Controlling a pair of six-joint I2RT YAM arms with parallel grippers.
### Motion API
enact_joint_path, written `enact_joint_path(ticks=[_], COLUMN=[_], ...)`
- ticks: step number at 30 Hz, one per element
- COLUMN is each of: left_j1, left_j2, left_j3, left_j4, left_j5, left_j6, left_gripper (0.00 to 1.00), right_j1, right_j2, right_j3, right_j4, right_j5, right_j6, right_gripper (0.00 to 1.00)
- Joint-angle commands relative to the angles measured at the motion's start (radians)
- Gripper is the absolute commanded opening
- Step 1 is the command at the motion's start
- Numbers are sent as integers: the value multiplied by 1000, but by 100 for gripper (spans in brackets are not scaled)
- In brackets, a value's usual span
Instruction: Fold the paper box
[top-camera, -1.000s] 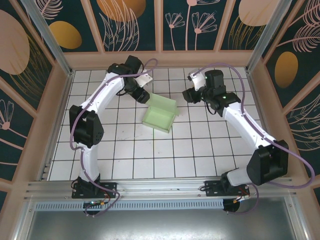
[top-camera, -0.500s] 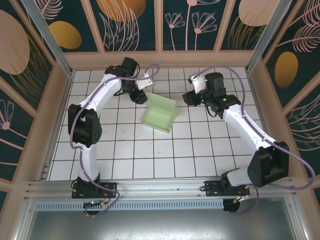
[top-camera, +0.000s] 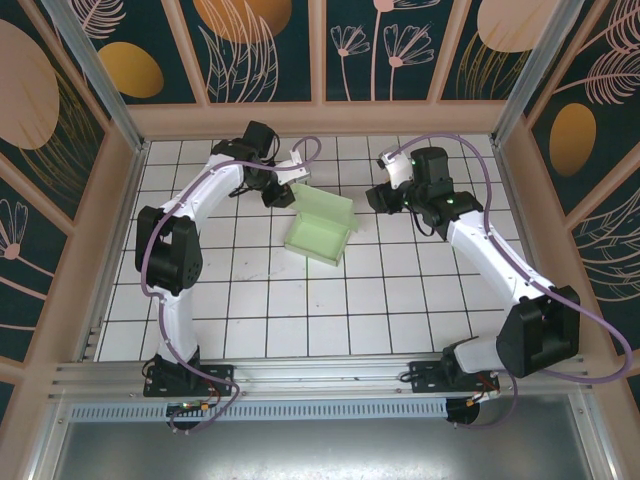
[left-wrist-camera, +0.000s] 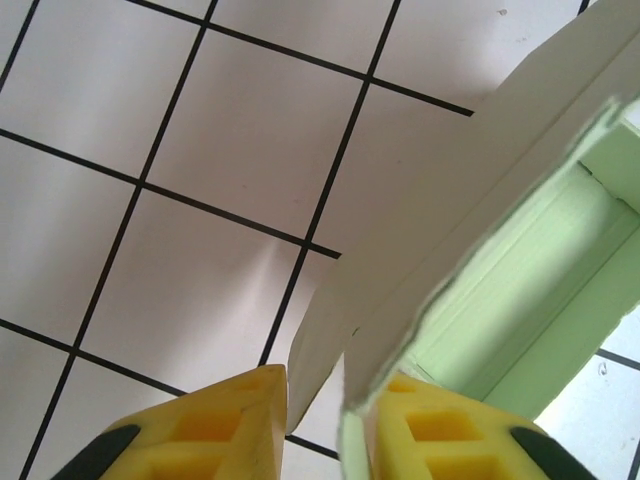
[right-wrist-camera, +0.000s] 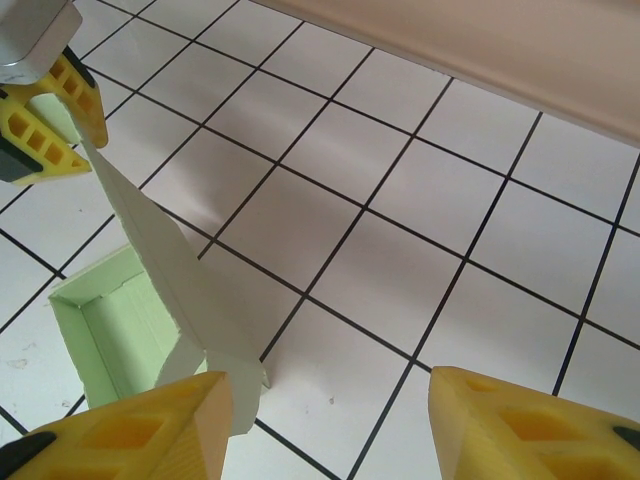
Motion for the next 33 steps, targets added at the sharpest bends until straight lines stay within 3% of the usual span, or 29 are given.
enact_joint_path(ticks=[1, 7, 15, 23, 33], left_j1=[3, 2, 3, 3, 3], left_j2=[-25, -26, -50, -73, -73], left_j3=[-6, -9, -37, -66, -79], left_j4=[16, 9, 29, 37, 45], left_j5=[34, 43, 54, 45, 43], left_j6=[21, 24, -15, -73, -68], left_gripper=[19, 0, 0, 0, 0], right_j1=[-2, -2, 21, 133, 100], right_j2=[-30, -34, -17, 78, 203], right_j3=[-12, -9, 25, 64, 101], right_j4=[-14, -19, -57, -75, -89], right_j5=[17, 19, 34, 94, 31], right_j6=[7, 9, -1, -20, -53], right_gripper=[55, 55, 54, 54, 39])
